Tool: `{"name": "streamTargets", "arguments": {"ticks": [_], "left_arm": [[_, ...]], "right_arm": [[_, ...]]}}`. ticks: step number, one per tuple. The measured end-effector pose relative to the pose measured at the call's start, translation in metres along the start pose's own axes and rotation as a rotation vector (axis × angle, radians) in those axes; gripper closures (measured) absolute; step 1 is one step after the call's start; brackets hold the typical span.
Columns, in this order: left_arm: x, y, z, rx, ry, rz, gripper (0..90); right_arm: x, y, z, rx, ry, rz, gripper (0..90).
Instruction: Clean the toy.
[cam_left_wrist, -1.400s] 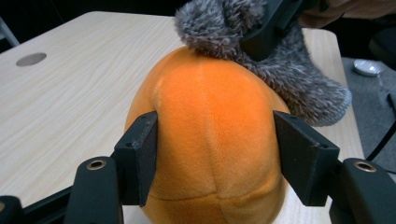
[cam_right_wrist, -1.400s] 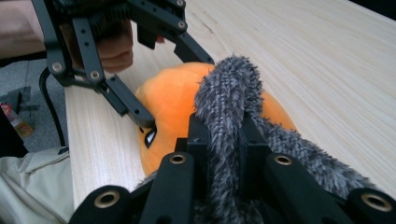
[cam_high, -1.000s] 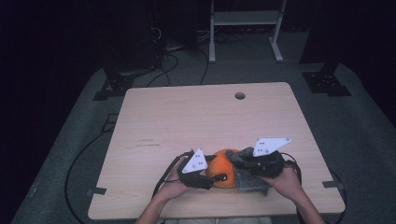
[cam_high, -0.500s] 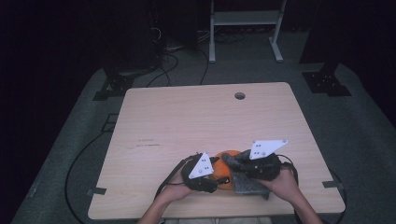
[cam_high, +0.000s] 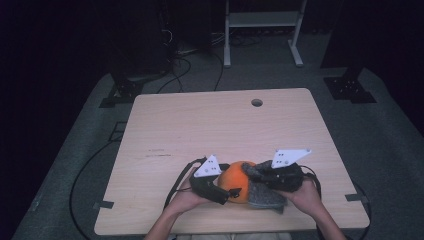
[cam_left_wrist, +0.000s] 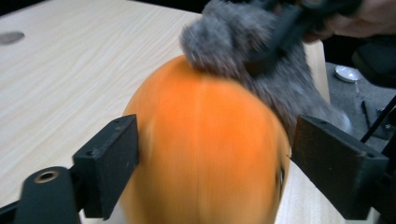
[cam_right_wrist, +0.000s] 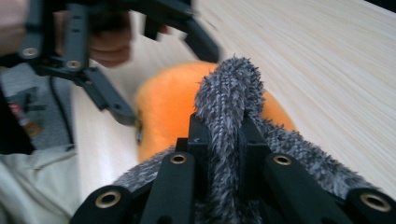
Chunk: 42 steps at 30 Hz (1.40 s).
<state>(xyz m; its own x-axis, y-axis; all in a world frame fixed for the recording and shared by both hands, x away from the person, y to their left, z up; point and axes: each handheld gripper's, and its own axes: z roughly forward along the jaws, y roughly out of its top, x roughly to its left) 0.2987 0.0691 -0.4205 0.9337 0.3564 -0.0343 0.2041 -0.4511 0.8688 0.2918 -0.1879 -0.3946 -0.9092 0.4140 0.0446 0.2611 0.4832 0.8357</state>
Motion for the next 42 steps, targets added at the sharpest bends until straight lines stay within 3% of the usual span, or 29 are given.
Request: {"name": "streamTargets", "arguments": {"ticks": [2,4,7,11,13,15,18,20,23,24,27,29,33,34,37,42], "left_arm": [[0.001,-0.004,0.003,0.027,0.025,0.008,14.8],[0.001,-0.010,0.003,0.013,0.039,0.032,23.6],[0.002,-0.011,-0.001,0.022,0.036,0.043,30.3],[0.003,-0.012,-0.002,0.026,0.027,0.045,31.7],[0.003,-0.011,-0.002,0.023,0.016,0.033,30.0],[0.005,-0.006,-0.002,0.028,0.004,-0.007,20.7],[0.008,-0.006,0.003,0.038,0.013,-0.046,13.9],[0.006,-0.010,0.007,0.034,0.033,-0.054,14.2],[0.000,-0.009,0.006,0.006,0.115,0.006,28.7],[-0.004,-0.007,0.005,-0.025,0.154,0.056,31.6],[-0.009,-0.006,0.006,-0.072,0.200,0.107,34.0],[-0.005,-0.006,0.007,-0.048,0.175,0.097,30.3],[0.006,-0.007,0.004,-0.045,0.107,-0.023,16.5],[0.006,-0.008,0.004,-0.034,0.108,-0.023,16.8],[0.005,-0.012,0.003,-0.018,0.118,0.012,28.6],[0.010,-0.019,-0.002,-0.033,0.096,-0.015,31.1]], "right_arm": [[0.006,0.003,0.004,0.011,0.003,-0.025,78.4],[0.006,0.003,0.004,0.025,-0.010,-0.041,78.5],[-0.006,-0.003,-0.003,0.025,-0.020,0.002,78.6],[-0.013,-0.010,-0.011,0.031,-0.045,0.034,78.6],[-0.011,-0.008,-0.011,0.015,-0.037,0.038,78.6],[-0.005,-0.006,-0.005,0.021,-0.028,0.006,78.5],[0.002,-0.002,0.000,0.026,-0.011,-0.021,78.5],[0.005,-0.001,0.003,0.029,-0.009,-0.028,78.5],[0.004,0.000,0.004,0.030,-0.035,-0.032,78.5],[0.003,0.001,0.003,0.025,-0.045,-0.033,78.5],[0.002,0.005,-0.002,-0.015,-0.062,-0.030,78.5],[0.000,0.004,0.001,-0.008,-0.061,-0.025,78.5],[0.001,0.000,0.010,0.000,-0.027,-0.014,78.5],[0.004,0.001,0.011,0.006,-0.030,-0.029,78.5],[0.005,0.000,0.009,0.025,-0.032,-0.039,78.5],[-0.006,-0.019,0.000,0.048,-0.017,0.019,78.6]]}}
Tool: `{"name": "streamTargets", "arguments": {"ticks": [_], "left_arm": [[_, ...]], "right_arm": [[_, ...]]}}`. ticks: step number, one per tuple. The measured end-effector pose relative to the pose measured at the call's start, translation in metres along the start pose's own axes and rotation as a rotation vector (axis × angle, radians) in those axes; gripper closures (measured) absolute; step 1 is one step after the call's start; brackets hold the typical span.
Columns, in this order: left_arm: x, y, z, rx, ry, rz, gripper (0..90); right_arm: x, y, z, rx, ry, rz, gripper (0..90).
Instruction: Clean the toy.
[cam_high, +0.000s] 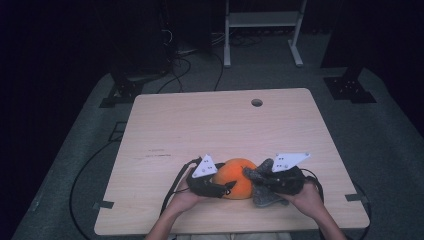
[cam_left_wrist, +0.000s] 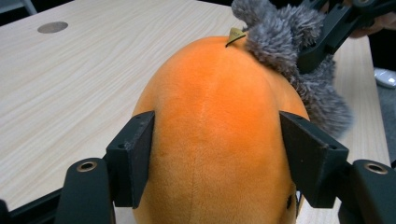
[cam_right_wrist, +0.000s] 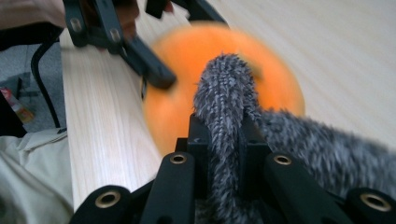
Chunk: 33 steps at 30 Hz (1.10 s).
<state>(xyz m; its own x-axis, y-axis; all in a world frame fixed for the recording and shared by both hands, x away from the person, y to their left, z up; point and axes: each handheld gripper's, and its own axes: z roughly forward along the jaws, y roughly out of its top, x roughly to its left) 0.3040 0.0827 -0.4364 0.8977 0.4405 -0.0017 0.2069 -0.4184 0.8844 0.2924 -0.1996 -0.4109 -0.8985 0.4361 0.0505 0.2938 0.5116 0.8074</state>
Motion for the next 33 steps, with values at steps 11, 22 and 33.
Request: {"name": "streamTargets", "arguments": {"ticks": [11,22,33], "left_arm": [[0.008,0.003,-0.004,0.008,-0.050,-0.065,19.3],[-0.012,0.012,0.003,-0.044,0.165,0.105,36.8],[0.005,0.007,-0.005,-0.005,0.028,-0.026,29.0]], "right_arm": [[-0.006,-0.004,0.000,-0.011,0.014,0.051,78.4],[-0.009,0.012,-0.004,-0.117,-0.074,0.058,78.3],[-0.008,-0.004,0.012,-0.077,-0.035,0.105,78.2]]}}
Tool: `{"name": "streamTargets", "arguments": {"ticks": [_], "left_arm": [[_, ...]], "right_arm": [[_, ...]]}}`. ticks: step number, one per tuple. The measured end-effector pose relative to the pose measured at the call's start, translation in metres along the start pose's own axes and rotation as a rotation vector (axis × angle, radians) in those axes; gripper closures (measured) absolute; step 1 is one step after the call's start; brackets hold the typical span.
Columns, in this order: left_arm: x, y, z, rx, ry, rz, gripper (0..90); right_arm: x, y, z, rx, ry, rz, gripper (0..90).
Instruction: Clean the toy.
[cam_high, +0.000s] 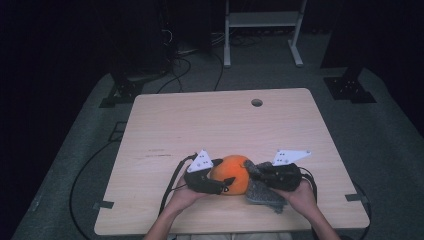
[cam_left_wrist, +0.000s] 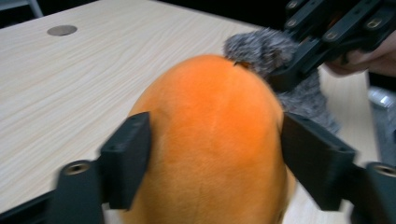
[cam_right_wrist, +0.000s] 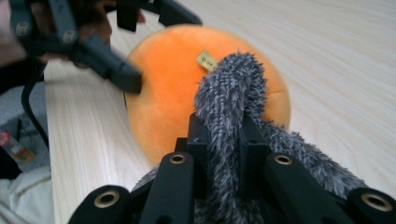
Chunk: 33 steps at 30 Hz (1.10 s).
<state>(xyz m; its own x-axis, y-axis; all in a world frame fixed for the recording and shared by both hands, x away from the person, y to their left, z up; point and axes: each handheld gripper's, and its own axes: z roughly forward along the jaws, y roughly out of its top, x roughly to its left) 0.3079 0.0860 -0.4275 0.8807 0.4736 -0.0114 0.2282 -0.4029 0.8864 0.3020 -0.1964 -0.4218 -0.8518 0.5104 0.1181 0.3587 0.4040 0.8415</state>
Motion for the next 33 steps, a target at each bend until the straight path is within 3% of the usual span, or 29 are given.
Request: {"name": "streamTargets", "arguments": {"ticks": [1,6,8,10,15,17,19,20,22,24,26,29,31,33], "left_arm": [[0.000,-0.001,0.000,0.008,0.010,0.009,30.9],[0.010,-0.009,-0.005,0.004,-0.001,-0.044,32.9],[0.010,-0.011,-0.006,0.003,-0.001,-0.022,34.1],[0.009,-0.011,-0.007,0.001,-0.005,-0.009,35.3],[0.002,-0.010,-0.007,0.014,-0.025,0.071,38.2],[-0.002,-0.009,-0.008,0.019,-0.039,0.110,38.4],[-0.004,-0.008,-0.008,0.015,-0.050,0.120,35.8],[-0.003,-0.006,-0.008,0.016,-0.053,0.107,31.8],[0.003,-0.002,-0.004,0.029,-0.054,0.008,16.7],[0.006,-0.001,0.002,0.080,-0.065,-0.025,10.5],[0.001,-0.002,0.004,0.074,-0.051,0.009,17.0],[-0.008,0.001,0.000,0.023,0.029,0.141,32.5],[-0.015,0.003,0.001,0.000,0.040,0.194,35.2],[-0.016,0.004,0.002,0.015,0.035,0.220,35.3]], "right_arm": [[0.000,-0.002,0.000,0.003,0.013,0.008,78.2],[-0.001,-0.015,0.007,0.066,0.040,0.041,78.2],[0.001,-0.015,0.008,0.081,0.046,0.032,78.1],[0.003,-0.009,0.002,0.060,0.046,0.009,78.0],[0.003,0.012,-0.017,-0.080,0.023,-0.017,78.0],[-0.002,0.016,-0.018,-0.094,0.000,-0.011,77.9],[-0.007,0.014,-0.013,-0.063,0.001,0.011,77.9],[-0.008,0.011,-0.010,-0.036,0.008,0.014,77.8],[-0.005,0.006,-0.006,0.008,0.034,0.010,77.7],[-0.001,0.004,-0.007,0.024,0.049,-0.003,77.6],[0.000,0.004,-0.008,0.026,0.053,-0.013,77.5],[0.001,0.009,-0.013,-0.010,0.032,-0.029,77.7],[0.001,0.017,-0.019,-0.070,0.042,-0.027,77.8],[0.003,0.022,-0.018,-0.073,0.031,-0.050,77.7]]}}
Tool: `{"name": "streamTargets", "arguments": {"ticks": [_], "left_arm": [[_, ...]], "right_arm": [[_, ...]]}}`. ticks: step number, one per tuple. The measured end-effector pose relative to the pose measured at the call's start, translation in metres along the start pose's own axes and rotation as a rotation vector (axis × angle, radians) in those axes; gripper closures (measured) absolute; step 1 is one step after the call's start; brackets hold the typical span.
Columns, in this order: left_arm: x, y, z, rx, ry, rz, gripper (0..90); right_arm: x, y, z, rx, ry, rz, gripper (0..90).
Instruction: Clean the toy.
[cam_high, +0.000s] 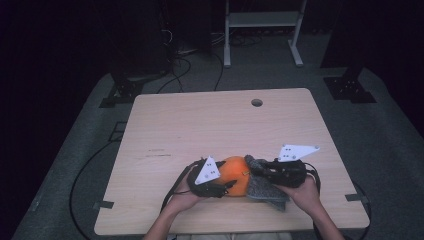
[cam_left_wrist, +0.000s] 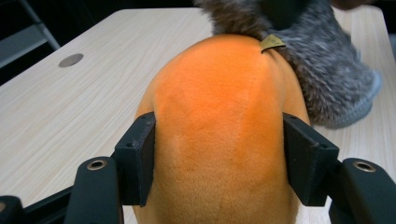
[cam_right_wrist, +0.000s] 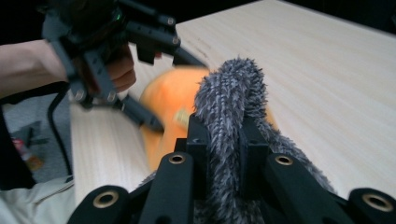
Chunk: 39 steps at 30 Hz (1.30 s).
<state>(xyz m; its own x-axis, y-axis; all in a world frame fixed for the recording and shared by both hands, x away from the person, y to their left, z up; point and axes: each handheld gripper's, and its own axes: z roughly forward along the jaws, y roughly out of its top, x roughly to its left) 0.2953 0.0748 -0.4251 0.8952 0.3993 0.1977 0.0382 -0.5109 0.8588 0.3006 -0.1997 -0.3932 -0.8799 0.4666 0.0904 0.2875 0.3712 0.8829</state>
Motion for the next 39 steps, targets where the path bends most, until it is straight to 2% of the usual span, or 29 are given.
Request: {"name": "streamTargets", "arguments": {"ticks": [1,3,6,9,12,14,15,16,18,19,20,21,22,24,25,26,27,29,31,34,37,39], "left_arm": [[0.001,-0.001,-0.001,0.010,-0.003,-0.002,35.1],[0.003,-0.006,-0.002,0.012,-0.016,-0.009,34.5],[0.003,-0.009,-0.004,0.000,-0.035,-0.004,33.6],[0.002,-0.010,-0.004,-0.007,-0.044,-0.008,32.7],[0.002,-0.011,-0.003,-0.011,-0.054,-0.013,31.1],[0.002,-0.011,-0.003,-0.014,-0.066,-0.025,29.7],[0.003,-0.011,-0.003,-0.013,-0.075,-0.035,27.2],[0.006,-0.011,-0.004,-0.017,-0.093,-0.081,22.8],[0.019,-0.014,-0.004,-0.045,-0.147,-0.241,14.8],[0.024,-0.017,-0.004,-0.047,-0.164,-0.300,13.8],[0.026,-0.018,-0.003,-0.042,-0.170,-0.318,13.9],[0.025,-0.019,-0.003,-0.042,-0.163,-0.303,16.0],[0.022,-0.018,-0.003,-0.037,-0.148,-0.270,21.7],[0.018,-0.014,-0.005,-0.025,-0.101,-0.215,29.2],[0.017,-0.013,-0.006,-0.027,-0.088,-0.199,32.4],[0.015,-0.011,-0.007,-0.030,-0.084,-0.181,33.5],[0.014,-0.010,-0.007,-0.030,-0.084,-0.161,34.3],[0.009,-0.007,-0.006,-0.031,-0.065,-0.116,36.2],[0.006,-0.002,-0.007,-0.035,-0.039,-0.081,38.1],[0.007,0.001,-0.011,-0.049,-0.015,-0.066,39.6],[0.012,0.000,-0.014,-0.055,-0.006,-0.075,40.6],[0.015,-0.003,-0.015,-0.051,-0.013,-0.093,40.4]], "right_arm": [[0.000,-0.002,0.002,0.012,-0.002,-0.001,77.8],[-0.006,-0.010,0.006,0.028,0.009,0.028,77.9],[-0.013,-0.020,0.002,0.062,0.028,0.068,77.9],[-0.011,-0.025,-0.003,0.115,-0.012,0.054,77.9],[-0.006,-0.019,-0.007,0.076,-0.001,0.039,77.9],[-0.002,-0.011,-0.006,0.031,0.032,0.028,77.9],[0.001,-0.008,-0.003,0.034,0.034,0.019,77.9],[0.002,-0.008,0.001,0.049,0.028,0.004,77.9],[0.000,-0.011,0.006,0.063,0.042,0.006,78.0],[-0.001,-0.013,0.005,0.069,0.051,0.015,77.9],[-0.002,-0.014,0.004,0.078,0.047,0.016,77.9],[-0.004,-0.016,0.003,0.086,0.036,0.013,77.9],[-0.005,-0.017,0.002,0.101,0.027,0.017,77.9],[-0.008,-0.020,-0.001,0.125,0.011,0.021,77.8],[-0.009,-0.020,-0.003,0.166,-0.030,0.001,77.8],[-0.008,-0.020,-0.004,0.187,-0.051,-0.014,77.8],[-0.008,-0.020,-0.006,0.182,-0.049,-0.013,77.8],[-0.005,-0.017,-0.010,0.131,-0.022,0.000,77.8],[0.002,-0.009,-0.009,0.106,-0.020,-0.029,77.7],[0.005,-0.005,-0.009,0.071,-0.014,-0.040,77.6],[-0.004,-0.009,-0.010,0.033,0.031,0.020,77.6],[-0.008,-0.016,-0.006,0.065,0.025,0.042,77.5]]}}
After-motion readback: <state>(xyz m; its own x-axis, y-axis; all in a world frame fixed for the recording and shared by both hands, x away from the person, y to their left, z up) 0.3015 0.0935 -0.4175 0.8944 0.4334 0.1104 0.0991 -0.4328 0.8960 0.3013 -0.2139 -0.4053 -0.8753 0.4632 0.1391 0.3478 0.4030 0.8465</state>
